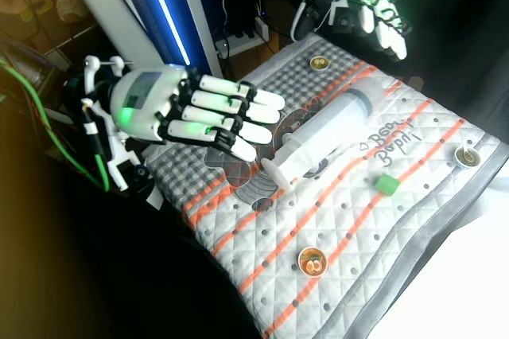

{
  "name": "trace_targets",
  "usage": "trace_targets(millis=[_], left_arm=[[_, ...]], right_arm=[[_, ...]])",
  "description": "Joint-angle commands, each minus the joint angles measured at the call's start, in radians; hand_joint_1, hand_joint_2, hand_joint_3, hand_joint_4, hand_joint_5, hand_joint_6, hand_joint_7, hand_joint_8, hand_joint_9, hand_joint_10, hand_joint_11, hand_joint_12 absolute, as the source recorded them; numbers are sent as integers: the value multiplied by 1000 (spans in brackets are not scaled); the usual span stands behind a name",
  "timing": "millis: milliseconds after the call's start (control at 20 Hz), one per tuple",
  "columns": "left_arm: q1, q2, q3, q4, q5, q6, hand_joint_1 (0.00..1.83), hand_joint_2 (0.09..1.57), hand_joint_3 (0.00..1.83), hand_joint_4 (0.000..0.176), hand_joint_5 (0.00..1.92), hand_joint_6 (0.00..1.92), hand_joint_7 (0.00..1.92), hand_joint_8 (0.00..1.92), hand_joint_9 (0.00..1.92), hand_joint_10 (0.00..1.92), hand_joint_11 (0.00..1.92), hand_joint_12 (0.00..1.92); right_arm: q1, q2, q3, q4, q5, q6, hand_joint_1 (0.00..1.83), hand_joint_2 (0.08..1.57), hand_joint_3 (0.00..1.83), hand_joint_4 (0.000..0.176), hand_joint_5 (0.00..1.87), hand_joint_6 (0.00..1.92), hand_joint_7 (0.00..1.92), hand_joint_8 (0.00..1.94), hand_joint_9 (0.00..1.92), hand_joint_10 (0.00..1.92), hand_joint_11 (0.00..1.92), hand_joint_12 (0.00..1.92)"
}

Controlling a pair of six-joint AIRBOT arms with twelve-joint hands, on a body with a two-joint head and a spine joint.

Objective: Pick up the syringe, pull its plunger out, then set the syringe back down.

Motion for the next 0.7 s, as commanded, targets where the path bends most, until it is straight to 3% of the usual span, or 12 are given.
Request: trace_targets(millis=[0,100,200,300,350,400,500,600,650], left_arm=[[-15,-6,2,22,122,-4,918,822,31,0,415,92,293,32,6,677,0,1482],[-16,-8,4,14,124,-4,918,817,6,0,385,25,309,21,24,630,0,1453],[-15,-9,4,13,124,-4,843,789,0,0,263,0,255,1,1,450,0,1350],[-33,-25,20,18,87,-4,821,778,0,0,292,10,265,9,37,329,0,1122],[-54,-46,43,22,42,-4,848,770,0,0,325,20,320,25,126,348,0,1260],[-81,-71,71,26,-9,-4,896,766,0,0,380,16,343,10,186,275,0,1269],[-128,-124,129,35,-120,-4,892,742,0,0,454,9,432,10,307,172,0,1189],[-163,-182,190,38,-220,11,892,732,0,0,425,0,399,0,285,119,0,1036],[-174,-204,204,2,-254,81,893,735,0,0,420,0,391,0,278,111,0,1023]], right_arm=[[7,-1,1,-18,122,-1,962,856,50,0,439,318,409,393,158,919,0,1370],[4,-2,1,-14,126,-1,958,866,16,0,436,383,386,528,150,1016,0,1446],[3,-2,0,-13,129,-1,983,885,10,0,415,426,323,632,133,1014,0,1409],[3,-5,0,-13,129,0,988,910,15,0,417,431,308,630,142,960,0,1352],[3,-6,0,-13,129,0,990,917,16,0,419,436,316,641,158,963,0,1377],[3,-8,0,-13,129,0,991,927,13,0,411,439,317,635,169,924,0,1348],[3,-12,2,-13,129,0,970,934,10,0,409,445,336,651,186,932,0,1361],[3,-15,4,-13,129,0,978,927,5,0,414,450,360,654,200,925,0,1329],[3,-16,5,-13,129,0,971,928,5,0,411,455,360,657,188,924,0,1314]])
